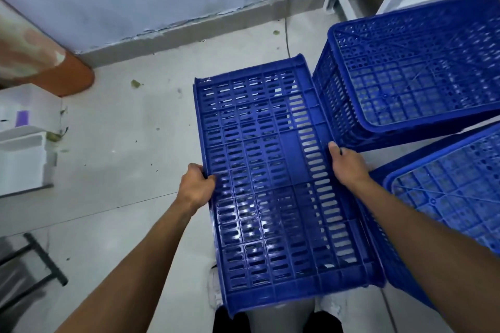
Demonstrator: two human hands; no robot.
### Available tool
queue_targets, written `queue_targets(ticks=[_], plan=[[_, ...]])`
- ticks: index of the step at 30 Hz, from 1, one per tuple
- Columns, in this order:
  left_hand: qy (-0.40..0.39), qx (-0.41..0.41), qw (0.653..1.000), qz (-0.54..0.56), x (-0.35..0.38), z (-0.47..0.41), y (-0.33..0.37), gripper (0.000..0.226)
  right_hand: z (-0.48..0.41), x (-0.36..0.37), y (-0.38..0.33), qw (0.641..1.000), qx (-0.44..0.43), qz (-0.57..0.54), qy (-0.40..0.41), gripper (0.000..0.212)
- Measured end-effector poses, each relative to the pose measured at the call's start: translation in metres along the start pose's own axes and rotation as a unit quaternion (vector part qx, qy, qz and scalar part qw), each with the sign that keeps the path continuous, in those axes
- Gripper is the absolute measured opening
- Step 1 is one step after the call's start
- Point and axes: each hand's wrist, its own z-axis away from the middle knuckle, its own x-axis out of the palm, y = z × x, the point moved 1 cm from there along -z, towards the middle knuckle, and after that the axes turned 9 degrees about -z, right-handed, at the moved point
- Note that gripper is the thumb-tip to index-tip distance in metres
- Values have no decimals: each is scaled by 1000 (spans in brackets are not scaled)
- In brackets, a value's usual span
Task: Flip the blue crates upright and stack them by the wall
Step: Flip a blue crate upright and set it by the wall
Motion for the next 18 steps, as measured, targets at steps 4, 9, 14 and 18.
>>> queue_targets(ticks=[4, 9, 14, 18], plan=[[-9, 3, 999, -38, 15, 3, -9, 28, -8, 11, 18, 999, -12, -48, 2, 53], [7, 11, 995, -100, 20, 3, -8, 31, -6, 10, 15, 993, 35, -107, -39, 54], [72, 76, 972, -212, 19, 16, 17, 63, -5, 4, 11, 989, 24, -122, -74, 66], [49, 182, 966, -179, 28, 33, 51, 51, 14, 15, -2, 988, 1, -140, -58, 52]])
